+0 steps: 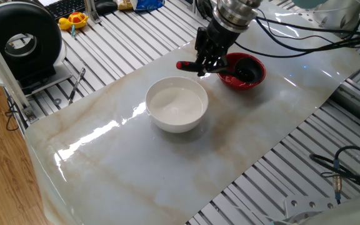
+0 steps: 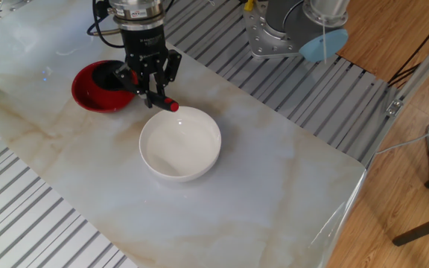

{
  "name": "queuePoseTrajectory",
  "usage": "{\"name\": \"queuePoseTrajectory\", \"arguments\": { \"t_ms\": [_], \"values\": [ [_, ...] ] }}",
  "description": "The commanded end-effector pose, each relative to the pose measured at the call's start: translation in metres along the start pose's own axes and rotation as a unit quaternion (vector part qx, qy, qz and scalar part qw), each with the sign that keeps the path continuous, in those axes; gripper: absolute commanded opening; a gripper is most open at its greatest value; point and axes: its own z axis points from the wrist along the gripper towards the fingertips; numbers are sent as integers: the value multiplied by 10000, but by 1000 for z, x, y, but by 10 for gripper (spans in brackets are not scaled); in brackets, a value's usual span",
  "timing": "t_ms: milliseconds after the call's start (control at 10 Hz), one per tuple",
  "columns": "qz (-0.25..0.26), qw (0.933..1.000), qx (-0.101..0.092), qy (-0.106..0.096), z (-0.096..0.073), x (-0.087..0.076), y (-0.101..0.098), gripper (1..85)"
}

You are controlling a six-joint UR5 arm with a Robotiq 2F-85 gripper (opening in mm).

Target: Scoop water with a large spoon from one bowl to another

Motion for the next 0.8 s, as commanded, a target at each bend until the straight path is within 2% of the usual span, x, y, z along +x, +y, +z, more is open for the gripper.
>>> {"name": "queuePoseTrajectory", "arguments": {
  "t_ms": [0,400,700],
  "values": [
    [-96,9999,55,30,1,10,-2,13],
    [-109,9999,60,-78,4,3,-2,13],
    [-154,9999,37,20,11,7,-3,13]
  ]
}}
